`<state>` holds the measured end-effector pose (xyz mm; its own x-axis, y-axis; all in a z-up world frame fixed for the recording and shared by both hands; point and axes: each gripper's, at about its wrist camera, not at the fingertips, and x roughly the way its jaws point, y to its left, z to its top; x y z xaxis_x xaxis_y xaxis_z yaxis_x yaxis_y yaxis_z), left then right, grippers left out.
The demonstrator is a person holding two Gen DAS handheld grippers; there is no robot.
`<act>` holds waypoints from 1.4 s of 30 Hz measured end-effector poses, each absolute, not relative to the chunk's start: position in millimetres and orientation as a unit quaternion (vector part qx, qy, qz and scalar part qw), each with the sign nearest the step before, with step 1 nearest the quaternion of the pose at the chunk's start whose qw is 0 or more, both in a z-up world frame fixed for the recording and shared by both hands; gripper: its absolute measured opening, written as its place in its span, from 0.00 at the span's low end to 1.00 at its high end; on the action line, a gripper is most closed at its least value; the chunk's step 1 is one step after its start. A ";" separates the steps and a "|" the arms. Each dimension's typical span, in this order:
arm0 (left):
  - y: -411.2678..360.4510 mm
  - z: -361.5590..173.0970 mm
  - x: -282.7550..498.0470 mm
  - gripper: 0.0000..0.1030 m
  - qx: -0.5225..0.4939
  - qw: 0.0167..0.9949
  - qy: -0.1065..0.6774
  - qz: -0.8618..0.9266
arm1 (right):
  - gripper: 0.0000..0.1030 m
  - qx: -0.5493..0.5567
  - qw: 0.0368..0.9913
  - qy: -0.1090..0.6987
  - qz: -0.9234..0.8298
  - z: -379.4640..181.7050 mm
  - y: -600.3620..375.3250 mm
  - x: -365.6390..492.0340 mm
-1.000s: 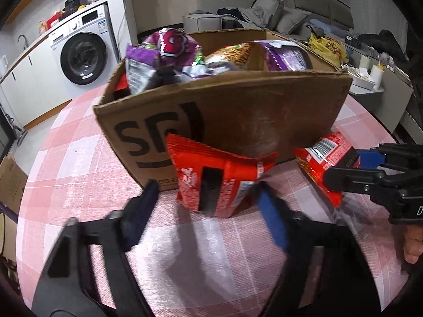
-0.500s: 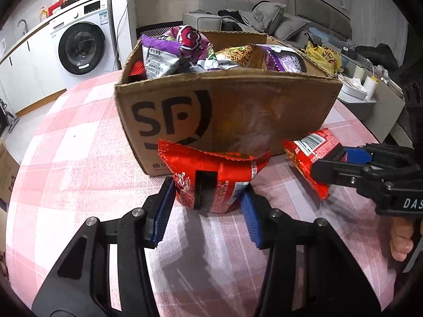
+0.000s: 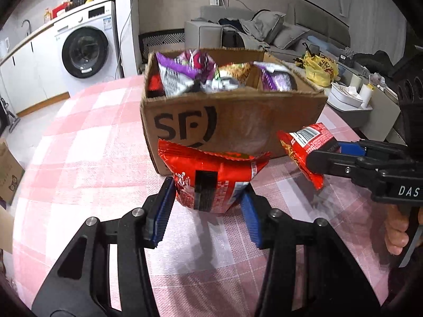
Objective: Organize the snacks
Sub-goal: 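Lift both red packs and carry them over the cardboard box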
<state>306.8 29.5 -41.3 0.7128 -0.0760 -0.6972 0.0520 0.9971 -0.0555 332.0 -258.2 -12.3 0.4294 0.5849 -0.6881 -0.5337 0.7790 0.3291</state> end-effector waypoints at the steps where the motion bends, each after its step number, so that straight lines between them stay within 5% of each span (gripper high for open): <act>1: 31.0 -36.0 304.1 0.45 -0.016 0.928 0.372 -0.033 | 0.48 0.031 0.846 0.416 0.332 -9.4 -258.3 330.2; 22: 71.6 40.8 264.3 0.45 -0.042 0.947 0.316 -0.050 | 0.48 0.039 0.870 0.359 0.334 20.2 -254.4 315.4; 42: 87.1 88.9 307.0 0.45 -0.047 0.956 0.282 -0.063 | 0.48 0.049 0.890 0.331 0.310 62.8 -247.8 339.0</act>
<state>307.0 87.1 88.9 0.8327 -0.1474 -0.5338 0.0938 0.9875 -0.1264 339.0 -247.8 62.8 0.5880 0.5840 -0.5596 -0.5193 0.8030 0.2924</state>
